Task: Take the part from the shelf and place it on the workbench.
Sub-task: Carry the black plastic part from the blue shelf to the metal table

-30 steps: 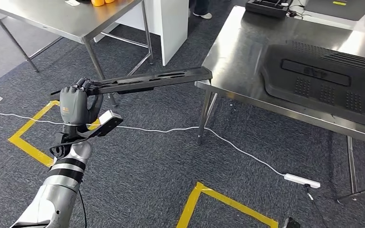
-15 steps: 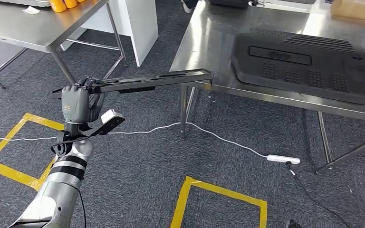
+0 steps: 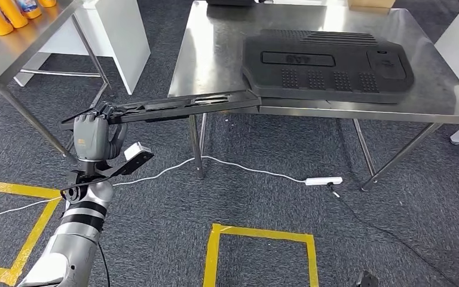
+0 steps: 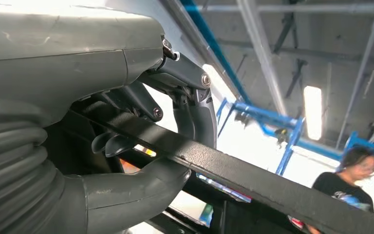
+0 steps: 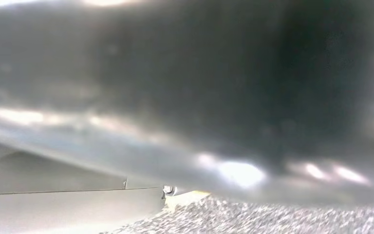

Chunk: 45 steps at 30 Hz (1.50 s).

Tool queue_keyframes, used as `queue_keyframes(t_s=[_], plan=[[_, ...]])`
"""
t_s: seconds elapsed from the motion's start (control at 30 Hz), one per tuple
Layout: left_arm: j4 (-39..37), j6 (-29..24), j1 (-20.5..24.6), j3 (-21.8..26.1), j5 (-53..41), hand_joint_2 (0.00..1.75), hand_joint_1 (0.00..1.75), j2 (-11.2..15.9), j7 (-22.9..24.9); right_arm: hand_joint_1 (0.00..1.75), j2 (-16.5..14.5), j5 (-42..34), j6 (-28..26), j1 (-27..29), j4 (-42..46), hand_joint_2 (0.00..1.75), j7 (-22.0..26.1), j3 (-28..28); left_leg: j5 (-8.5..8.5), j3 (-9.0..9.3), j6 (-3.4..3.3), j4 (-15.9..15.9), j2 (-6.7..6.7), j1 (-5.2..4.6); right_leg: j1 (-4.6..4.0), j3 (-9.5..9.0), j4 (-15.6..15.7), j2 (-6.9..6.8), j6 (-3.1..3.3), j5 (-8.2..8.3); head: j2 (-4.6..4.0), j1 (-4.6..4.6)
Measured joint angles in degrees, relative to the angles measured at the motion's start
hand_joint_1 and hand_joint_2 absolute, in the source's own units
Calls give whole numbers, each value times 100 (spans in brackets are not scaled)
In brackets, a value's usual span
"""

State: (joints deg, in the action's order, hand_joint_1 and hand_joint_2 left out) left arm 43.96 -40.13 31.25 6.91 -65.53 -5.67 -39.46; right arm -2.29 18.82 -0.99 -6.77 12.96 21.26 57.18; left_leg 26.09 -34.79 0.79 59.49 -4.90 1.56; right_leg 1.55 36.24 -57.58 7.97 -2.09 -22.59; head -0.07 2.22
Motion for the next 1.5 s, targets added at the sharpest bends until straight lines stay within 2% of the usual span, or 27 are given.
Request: queue_keyframes(t_s=[0.03,0.07,0.1,0.13,0.17,0.2,0.27,0.3,0.33,0.37,0.4,0.43,0.47,0.5,0.57,0.63,0.7,0.73,0.77,0.8,0.83,0.9,0.97,1.03,1.17,1.3,1.5], plan=[[1,0,3,5,-4,175,175,-9,-4,0,3,0,-2,15,0,0,-1,0,-12,-4,-32,-9,68,-10,8,20,24,65,-44,22,0,0],[4,0,13,14,-6,175,175,-23,-6,0,5,0,-4,35,-1,0,-2,0,-30,4,-75,-32,138,-15,13,53,15,23,-76,22,0,0],[9,-1,25,25,-6,175,175,-38,-12,0,5,0,-8,47,-2,0,-2,0,-49,16,-124,-59,210,-11,1,116,-72,-114,-90,-20,0,-20],[15,-2,36,38,-7,175,175,-48,-18,0,5,0,-10,48,-2,0,-2,0,-66,27,-169,-85,282,-8,-16,228,-265,-298,-86,-109,0,-41],[20,-2,40,54,-14,175,175,-58,-24,0,3,0,-12,38,-3,0,-2,0,-71,34,-203,-98,358,-17,-21,400,-595,-518,-62,-252,0,-61],[23,-3,38,68,-27,175,175,-62,-30,0,2,0,-13,23,-2,0,-2,0,-69,33,-226,-102,438,-28,-27,606,-1010,-652,-39,-416,0,-81],[23,-1,23,94,-52,175,175,-64,-37,0,2,-1,-14,10,-2,0,-1,0,-59,31,-240,-101,606,-48,-22,931,-1669,-738,-41,-624,0,-82],[23,-1,14,102,-58,175,175,-68,-42,0,2,-1,-14,14,-2,0,-1,0,-56,31,-241,-101,680,-52,-21,939,-1702,-756,-70,-610,0,-84],[23,0,10,109,-60,175,175,-74,-47,0,5,-2,-14,18,-2,0,-2,0,-51,35,-236,-101,749,-53,-22,812,-1479,-786,-110,-511,0,-85],[24,0,11,114,-60,175,175,-80,-51,0,10,-2,-14,18,-1,0,-2,0,-43,42,-226,-100,812,-54,-27,582,-1072,-865,-146,-370,0,-86],[25,0,16,121,-60,175,175,-86,-52,0,16,-1,-14,11,-1,0,-2,0,-30,52,-207,-99,873,-70,-48,319,-619,-1012,-158,-239,0,-91],[28,0,22,131,-58,175,175,-88,-52,0,24,-1,-14,1,1,0,-2,0,-14,63,-183,-95,935,-92,-73,112,-262,-1129,-146,-134,0,-92],[32,0,27,138,-57,175,175,-87,-52,0,28,-1,-14,-7,1,0,-1,0,1,76,-157,-91,993,-117,-98,-11,-54,-1208,-117,-77,0,-86],[37,0,30,145,-56,175,175,-88,-53,0,31,-2,-14,-10,1,0,-1,0,14,90,-133,-91,1057,-139,-121,-50,18,-1216,-80,-57,0,-81],[43,0,38,152,-57,175,175,-98,-54,0,32,-2,-14,1,0,0,-1,0,46,117,-81,-89,1142,-131,-97,-41,17,-1061,-18,-30,0,-64],[46,-1,50,158,-70,175,175,-105,-52,0,26,-2,-14,6,1,0,-1,0,219,50,-30,124,928,-93,-42,-53,32,-918,52,-15,0,-45],[46,-1,47,169,-81,175,175,-100,-49,0,20,-1,-14,-7,1,0,1,0,584,-239,-6,781,593,-74,-20,-61,36,-786,119,-9,0,-15],[44,-1,34,174,-78,175,175,-98,-48,0,20,-1,-14,-13,1,0,1,0,749,-429,-1,1176,516,-74,-23,-63,35,-714,142,-7,0,-8],[42,0,15,177,-72,175,175,-94,-46,0,20,-1,-14,-15,0,0,1,1,824,-580,4,1460,484,-74,-26,-64,32,-637,148,-6,0,-3],[40,0,-1,177,-62,175,175,-90,-46,0,20,-1,-14,-14,0,0,1,1,784,-648,4,1554,474,-72,-28,-66,26,-560,148,-7,0,-2],[39,0,-9,177,-49,175,175,-84,-48,0,17,-1,-14,-11,0,0,4,2,634,-613,1,1425,471,-67,-26,-69,17,-493,147,-8,0,1],[39,0,6,175,-20,175,175,-76,-51,0,10,1,-5,-5,1,0,28,2,201,-324,-13,719,445,-47,-21,-66,-18,-387,136,-24,0,10],[38,0,33,169,10,175,175,-78,-56,0,5,2,17,-6,2,0,60,2,-15,-104,-28,166,381,-37,-48,-25,-66,-319,99,-41,0,13],[29,0,49,152,61,175,175,-85,-60,0,13,2,32,-1,2,0,75,2,-30,-83,-38,43,341,-43,-73,19,-87,-301,96,-44,0,9],[-14,0,90,112,180,175,175,-71,-48,0,13,0,34,3,0,0,80,1,-62,-104,-76,40,303,-86,-71,6,-42,-338,103,-30,0,2],[-50,0,125,45,330,175,175,-62,-35,0,9,4,34,-16,0,0,72,0,-69,-121,-124,51,262,-132,-43,-11,-7,-377,36,-11,0,1],[-53,0,169,-114,477,175,175,-25,63,0,-21,17,27,-12,0,0,54,0,-79,-127,-218,58,266,-201,24,-9,20,-372,-104,8,0,6]])
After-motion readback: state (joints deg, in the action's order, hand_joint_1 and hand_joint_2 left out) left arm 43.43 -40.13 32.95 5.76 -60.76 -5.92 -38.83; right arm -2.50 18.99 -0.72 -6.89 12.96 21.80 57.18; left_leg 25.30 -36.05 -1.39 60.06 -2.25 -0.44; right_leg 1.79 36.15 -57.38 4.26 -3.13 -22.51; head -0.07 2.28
